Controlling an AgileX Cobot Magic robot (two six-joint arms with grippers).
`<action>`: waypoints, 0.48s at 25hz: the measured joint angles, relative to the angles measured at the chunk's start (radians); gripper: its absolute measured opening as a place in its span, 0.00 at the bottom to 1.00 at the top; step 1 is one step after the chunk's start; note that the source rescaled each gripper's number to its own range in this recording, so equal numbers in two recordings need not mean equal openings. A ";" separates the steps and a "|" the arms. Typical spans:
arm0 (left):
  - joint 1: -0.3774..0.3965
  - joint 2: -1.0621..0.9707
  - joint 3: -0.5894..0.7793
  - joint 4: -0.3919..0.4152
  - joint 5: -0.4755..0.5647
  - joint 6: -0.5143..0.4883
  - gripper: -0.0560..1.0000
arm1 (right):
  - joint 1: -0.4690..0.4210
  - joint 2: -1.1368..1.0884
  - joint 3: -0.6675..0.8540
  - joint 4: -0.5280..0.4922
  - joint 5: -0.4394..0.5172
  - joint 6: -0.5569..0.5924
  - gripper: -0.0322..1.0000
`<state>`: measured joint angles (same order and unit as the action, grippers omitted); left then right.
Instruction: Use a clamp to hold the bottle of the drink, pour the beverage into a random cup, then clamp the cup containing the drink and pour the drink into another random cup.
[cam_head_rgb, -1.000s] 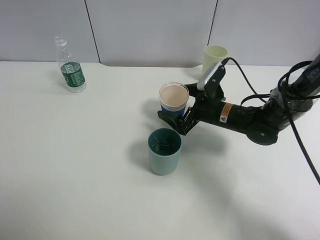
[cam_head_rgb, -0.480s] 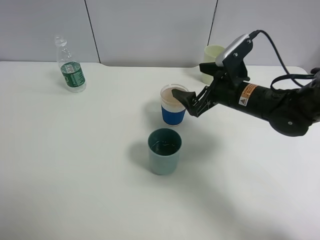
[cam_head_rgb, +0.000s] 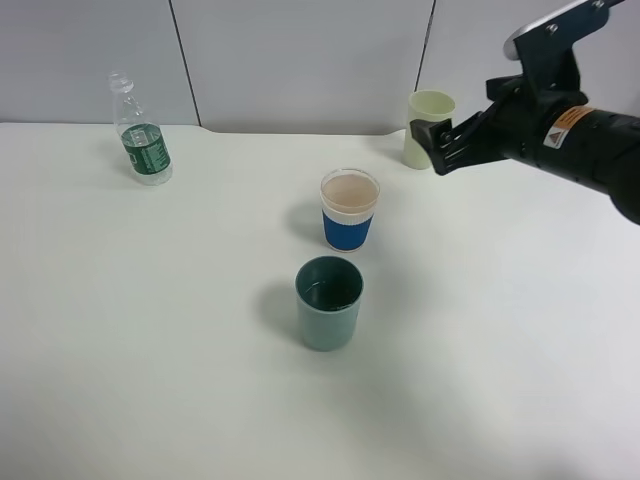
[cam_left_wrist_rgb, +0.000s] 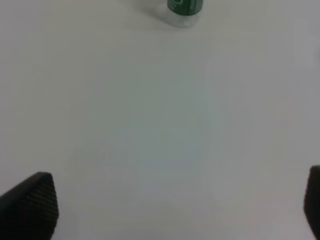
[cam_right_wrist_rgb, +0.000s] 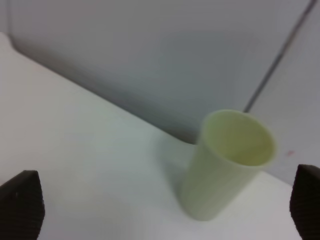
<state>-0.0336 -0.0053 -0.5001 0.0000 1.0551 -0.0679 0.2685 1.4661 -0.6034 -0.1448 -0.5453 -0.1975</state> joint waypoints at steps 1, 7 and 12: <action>0.000 0.000 0.000 -0.005 0.000 0.000 1.00 | -0.011 -0.033 0.000 0.016 0.028 -0.024 1.00; 0.000 0.000 0.000 0.000 0.000 0.000 1.00 | -0.145 -0.236 0.000 0.038 0.201 -0.070 1.00; 0.000 0.000 0.000 -0.005 0.000 0.000 1.00 | -0.288 -0.426 0.000 0.030 0.369 -0.074 1.00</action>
<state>-0.0336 -0.0053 -0.5001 -0.0053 1.0551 -0.0679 -0.0200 1.0396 -0.6029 -0.1151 -0.1759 -0.2715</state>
